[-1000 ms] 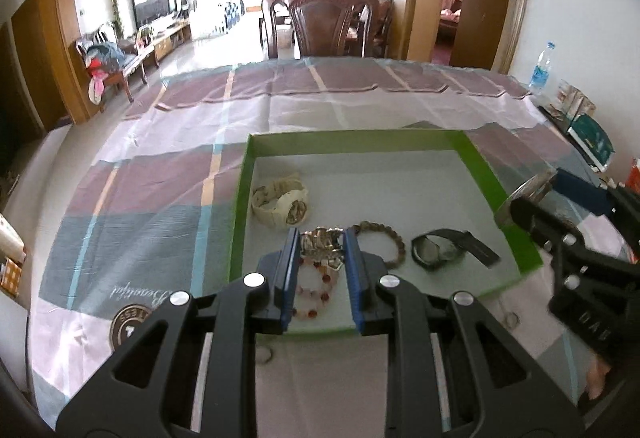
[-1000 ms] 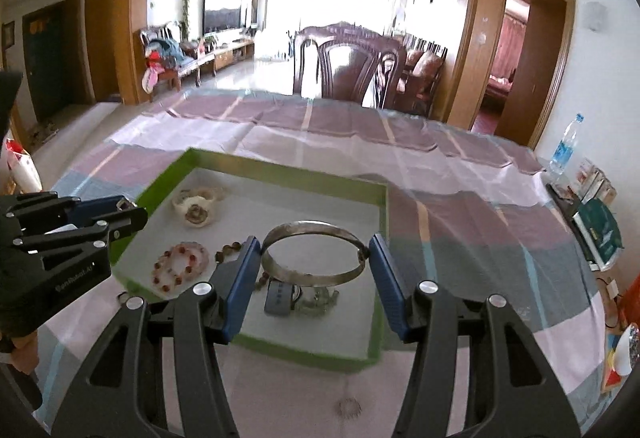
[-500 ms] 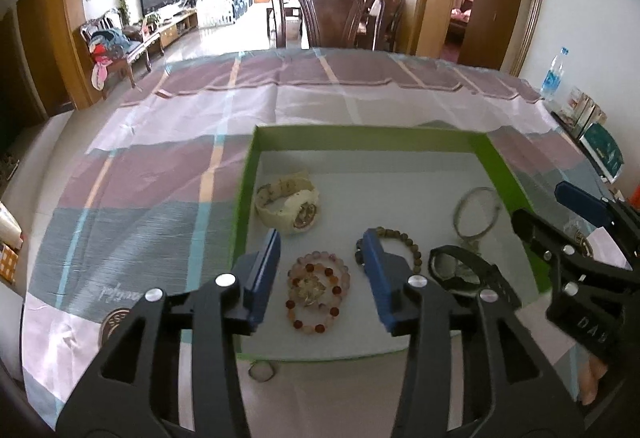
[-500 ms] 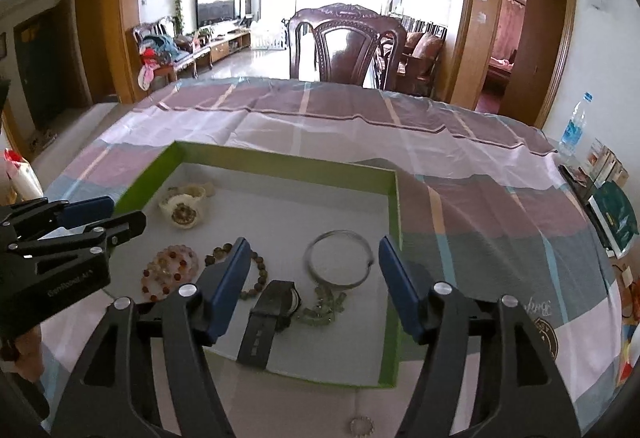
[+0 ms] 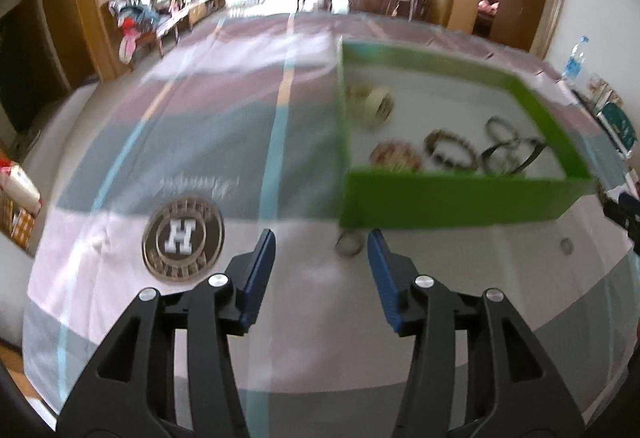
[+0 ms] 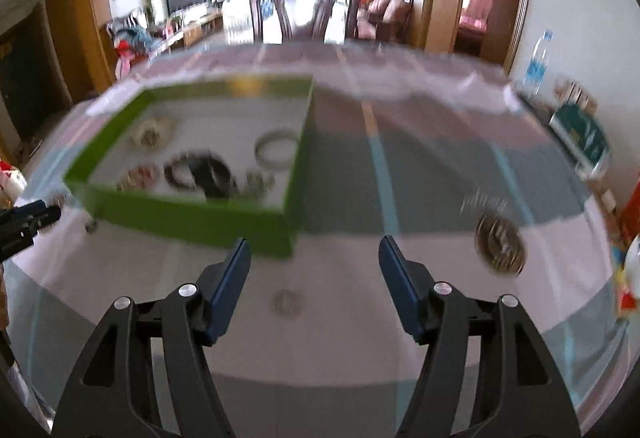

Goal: Organize jewelry

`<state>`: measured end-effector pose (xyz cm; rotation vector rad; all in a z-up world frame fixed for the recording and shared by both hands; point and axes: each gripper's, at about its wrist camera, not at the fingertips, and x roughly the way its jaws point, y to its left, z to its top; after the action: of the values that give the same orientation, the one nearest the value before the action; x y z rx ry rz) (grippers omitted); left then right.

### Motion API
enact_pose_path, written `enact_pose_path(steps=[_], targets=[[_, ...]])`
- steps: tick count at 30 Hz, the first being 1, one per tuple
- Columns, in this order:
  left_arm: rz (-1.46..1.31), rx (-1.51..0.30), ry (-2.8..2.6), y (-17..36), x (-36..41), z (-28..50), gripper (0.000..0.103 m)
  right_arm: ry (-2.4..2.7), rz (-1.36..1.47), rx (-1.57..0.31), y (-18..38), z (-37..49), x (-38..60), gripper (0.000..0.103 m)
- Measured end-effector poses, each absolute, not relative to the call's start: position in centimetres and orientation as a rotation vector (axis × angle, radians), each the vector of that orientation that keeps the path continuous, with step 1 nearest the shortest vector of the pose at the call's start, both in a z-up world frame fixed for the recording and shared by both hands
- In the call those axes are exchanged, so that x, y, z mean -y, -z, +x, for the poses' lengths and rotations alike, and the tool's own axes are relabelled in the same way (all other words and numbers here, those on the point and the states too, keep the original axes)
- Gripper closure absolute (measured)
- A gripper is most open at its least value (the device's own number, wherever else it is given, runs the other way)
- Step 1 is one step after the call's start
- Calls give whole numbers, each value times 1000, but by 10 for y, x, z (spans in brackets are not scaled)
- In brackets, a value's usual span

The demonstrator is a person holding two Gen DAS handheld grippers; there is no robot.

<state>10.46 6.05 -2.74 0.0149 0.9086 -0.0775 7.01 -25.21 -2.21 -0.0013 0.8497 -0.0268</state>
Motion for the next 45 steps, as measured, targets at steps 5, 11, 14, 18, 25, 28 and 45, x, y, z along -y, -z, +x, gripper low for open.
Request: enact_pose_path(steps=[5, 11, 14, 18, 25, 28, 45], targets=[[33, -937, 86, 41, -57, 100, 46, -7, -20, -941, 56, 75, 241, 38], [55, -946, 93, 49, -52, 98, 46, -3, -8, -996, 76, 82, 239, 67], [55, -953, 100, 53, -49, 105, 48, -20, -8, -987, 77, 81, 234, 80], [54, -966, 105, 59, -41, 118, 55, -39, -20, -981, 79, 78, 226, 80], [75, -971, 107, 68, -26, 137, 55, -84, -34, -975, 78, 75, 212, 80], [70, -960, 110, 67, -25, 140, 72, -88, -37, -972, 78, 76, 212, 80], [117, -983, 271, 65, 11, 92, 82, -171, -60, -981, 77, 63, 185, 80]])
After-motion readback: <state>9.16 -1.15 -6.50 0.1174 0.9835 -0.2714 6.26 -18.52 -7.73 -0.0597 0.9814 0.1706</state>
